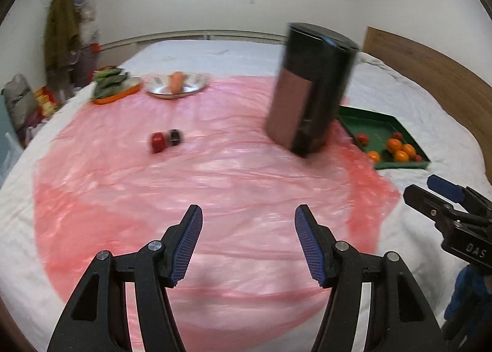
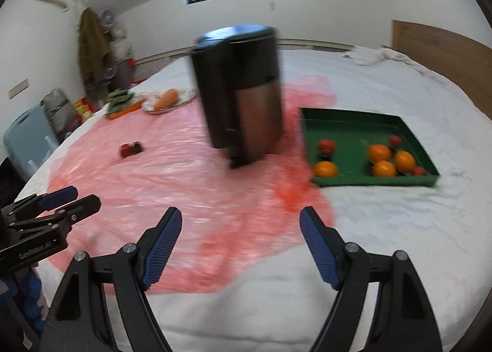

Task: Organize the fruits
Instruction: 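Move both open tools back to the last apple and plum, then grasp the red apple with the left tool while the right tool grasps the dark plum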

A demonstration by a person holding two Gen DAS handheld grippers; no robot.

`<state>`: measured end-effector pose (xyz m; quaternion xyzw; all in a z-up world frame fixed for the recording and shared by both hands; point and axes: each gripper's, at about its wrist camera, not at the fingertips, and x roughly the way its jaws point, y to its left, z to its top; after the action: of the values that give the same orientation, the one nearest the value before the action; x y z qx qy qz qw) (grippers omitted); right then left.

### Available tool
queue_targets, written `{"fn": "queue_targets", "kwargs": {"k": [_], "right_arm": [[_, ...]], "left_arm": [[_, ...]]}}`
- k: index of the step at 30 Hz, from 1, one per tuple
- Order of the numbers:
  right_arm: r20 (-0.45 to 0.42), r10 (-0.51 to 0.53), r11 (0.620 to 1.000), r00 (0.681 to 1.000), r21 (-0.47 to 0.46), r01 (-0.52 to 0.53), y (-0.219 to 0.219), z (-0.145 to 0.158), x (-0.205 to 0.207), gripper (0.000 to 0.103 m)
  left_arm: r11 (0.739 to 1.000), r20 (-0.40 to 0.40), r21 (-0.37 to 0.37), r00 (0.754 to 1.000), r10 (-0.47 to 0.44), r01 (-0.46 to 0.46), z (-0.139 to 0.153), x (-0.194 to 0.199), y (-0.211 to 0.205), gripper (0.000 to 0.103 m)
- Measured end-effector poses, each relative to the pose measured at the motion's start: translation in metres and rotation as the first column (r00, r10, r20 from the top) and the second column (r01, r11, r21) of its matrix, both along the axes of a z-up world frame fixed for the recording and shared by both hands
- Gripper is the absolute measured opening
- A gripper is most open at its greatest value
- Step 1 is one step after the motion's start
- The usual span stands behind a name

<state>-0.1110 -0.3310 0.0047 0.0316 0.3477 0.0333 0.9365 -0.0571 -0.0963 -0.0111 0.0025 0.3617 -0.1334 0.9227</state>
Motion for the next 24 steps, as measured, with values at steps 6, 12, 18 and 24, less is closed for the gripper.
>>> {"fn": "queue_targets", "kwargs": {"k": [6, 12, 18, 24], "right_arm": [[-0.003, 0.124, 0.992, 0.992, -0.004, -0.124, 0.057, 0.000, 0.030, 0.103], [-0.021, 0.287, 0.958, 0.958, -0.012, -0.288, 0.108, -0.004, 0.079, 0.103], [-0.064, 0.489, 0.871, 0.870, -0.031, -0.491, 0.145, -0.016, 0.137, 0.103], [-0.154, 0.618, 0.769, 0.771, -0.083, -0.633, 0.179, -0.041, 0.194, 0.092]], "left_arm": [[0.996, 0.025, 0.007, 0.996, 0.089, -0.089, -0.003, 0.025, 0.059, 0.057], [0.999, 0.009, -0.013, 0.999, 0.044, -0.044, -0.012, 0.077, 0.106, 0.057], [0.984, -0.064, 0.021, 0.983, -0.175, 0.176, -0.030, 0.137, 0.118, 0.056], [0.948, -0.135, 0.092, 0.947, -0.292, 0.306, -0.055, 0.183, 0.106, 0.048]]}}
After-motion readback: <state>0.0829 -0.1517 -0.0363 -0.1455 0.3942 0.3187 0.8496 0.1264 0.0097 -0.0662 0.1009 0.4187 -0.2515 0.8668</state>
